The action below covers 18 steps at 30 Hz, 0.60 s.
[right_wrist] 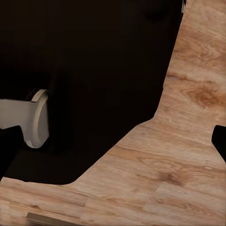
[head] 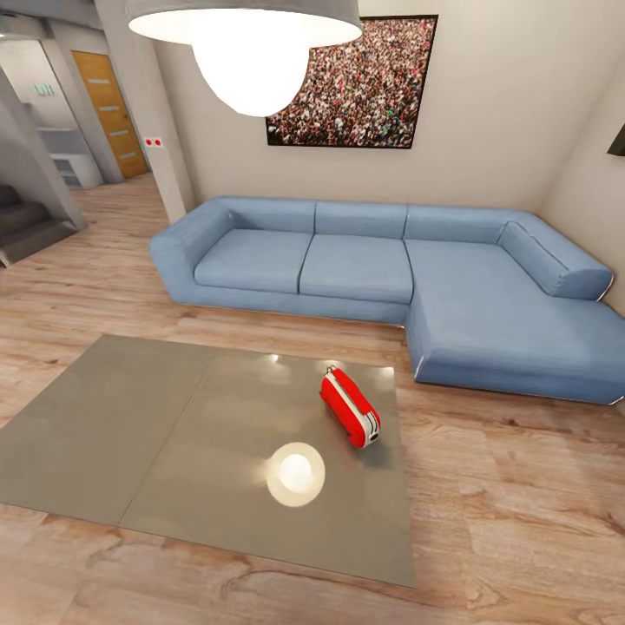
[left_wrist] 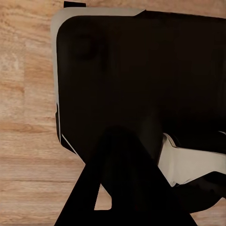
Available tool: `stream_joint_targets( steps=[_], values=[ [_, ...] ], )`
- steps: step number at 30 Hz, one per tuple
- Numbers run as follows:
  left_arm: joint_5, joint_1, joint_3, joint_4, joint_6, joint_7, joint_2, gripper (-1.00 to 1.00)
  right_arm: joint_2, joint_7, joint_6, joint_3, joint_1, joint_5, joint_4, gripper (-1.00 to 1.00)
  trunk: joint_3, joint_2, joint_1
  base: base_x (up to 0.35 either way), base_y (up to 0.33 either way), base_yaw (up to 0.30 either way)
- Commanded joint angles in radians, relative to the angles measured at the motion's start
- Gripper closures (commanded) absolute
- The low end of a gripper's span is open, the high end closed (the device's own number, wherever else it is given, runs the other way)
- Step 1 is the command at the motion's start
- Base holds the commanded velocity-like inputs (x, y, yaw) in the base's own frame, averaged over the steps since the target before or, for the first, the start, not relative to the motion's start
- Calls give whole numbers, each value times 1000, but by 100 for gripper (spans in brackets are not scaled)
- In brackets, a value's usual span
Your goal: Turn on the radio receiver that's on the table in the living room.
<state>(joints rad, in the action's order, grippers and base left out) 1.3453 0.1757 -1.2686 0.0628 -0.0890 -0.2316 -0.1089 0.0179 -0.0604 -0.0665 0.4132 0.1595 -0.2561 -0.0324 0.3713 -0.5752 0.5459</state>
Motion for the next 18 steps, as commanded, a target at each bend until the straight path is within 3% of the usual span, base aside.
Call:
stream_joint_targets(
  steps=[1,18],
  values=[
    [0,0,0,0,0,0,0,100,0,0,0,0,0,0,0,-100,0,0,0,0,0,0],
    [0,0,0,0,0,0,0,100,-1,5,9,1,0,0,0,-100,0,0,0,0,0,0]
  ],
)
